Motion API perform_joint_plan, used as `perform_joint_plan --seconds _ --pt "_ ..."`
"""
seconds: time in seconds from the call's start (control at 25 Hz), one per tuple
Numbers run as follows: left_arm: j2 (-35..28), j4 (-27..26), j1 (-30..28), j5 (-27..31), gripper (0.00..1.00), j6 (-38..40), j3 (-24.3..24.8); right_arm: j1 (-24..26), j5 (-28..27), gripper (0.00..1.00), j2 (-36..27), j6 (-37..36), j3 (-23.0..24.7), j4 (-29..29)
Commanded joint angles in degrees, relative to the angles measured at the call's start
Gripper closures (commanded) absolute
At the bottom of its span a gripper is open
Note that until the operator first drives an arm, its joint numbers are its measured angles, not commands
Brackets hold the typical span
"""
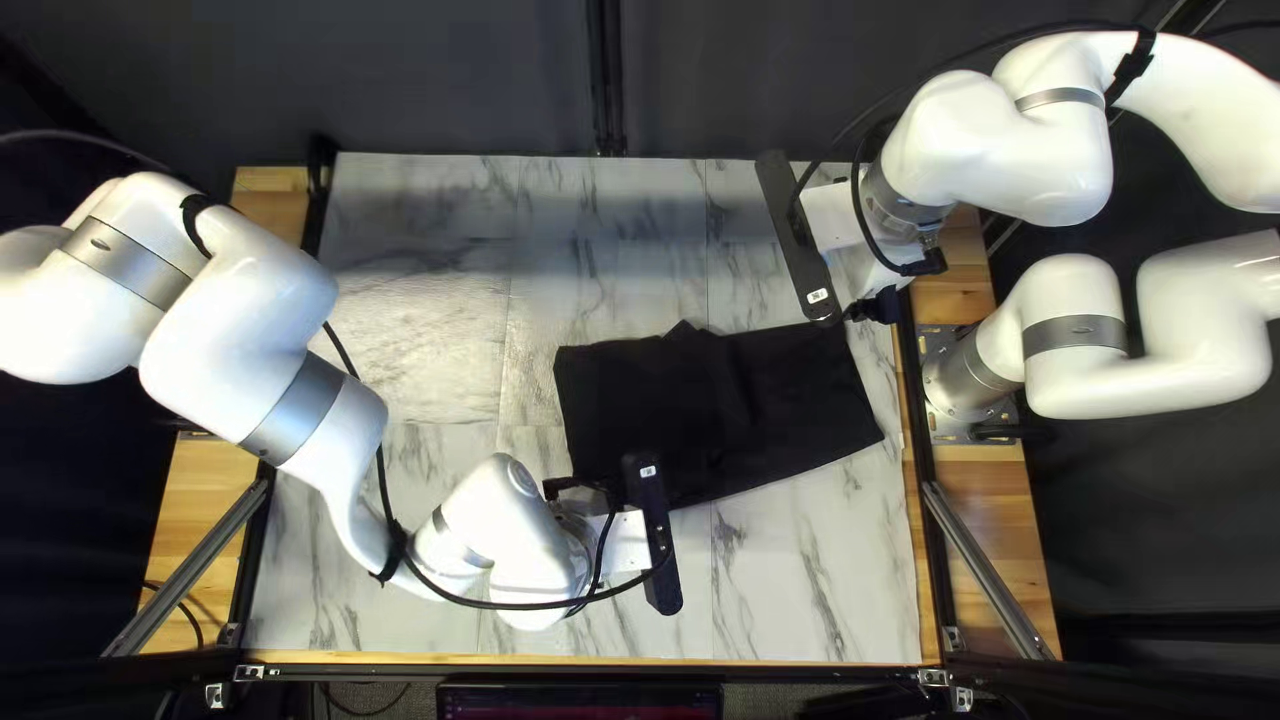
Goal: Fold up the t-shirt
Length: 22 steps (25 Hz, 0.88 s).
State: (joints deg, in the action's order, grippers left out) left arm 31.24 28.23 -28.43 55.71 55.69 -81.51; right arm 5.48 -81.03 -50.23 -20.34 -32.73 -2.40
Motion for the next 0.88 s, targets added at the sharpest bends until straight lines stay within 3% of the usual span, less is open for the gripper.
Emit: perform_joint_plan --seconds 0.04,0.24,0.28,0.32,0.36,0.4,0.88 --pt "0.16 0.18 -0.1 0.18 1.0 0.47 -0.03 0.0 0.0 0.0 0.0 0.0 0.0 0.0" --pt "0.9 0.32 -0.33 0.77 1.0 0.67 -1.22 0.0 0.0 0.0 0.0 0.0 0.0 0.0" --pt "1.16 0.42 -0.65 0.99 0.63 0.78 -1.86 0.0 0.0 0.0 0.0 0.0 0.0 0.0" --pt "1.52 0.53 -0.89 1.12 0.1 0.86 -2.5 0.0 0.0 0.0 0.0 0.0 0.0 0.0" --pt "1.88 0.63 -1.08 1.18 0.04 0.9 -3.1 0.0 0.0 0.0 0.0 0.0 0.0 0.0" --pt "2.24 0.73 -1.23 1.18 0.0 0.93 -3.59 0.0 0.0 0.0 0.0 0.0 0.0 0.0" --pt "2.1 1.59 -0.4 -0.28 0.0 0.8 -2.62 0.0 0.0 0.0 0.0 0.0 0.0 0.0"
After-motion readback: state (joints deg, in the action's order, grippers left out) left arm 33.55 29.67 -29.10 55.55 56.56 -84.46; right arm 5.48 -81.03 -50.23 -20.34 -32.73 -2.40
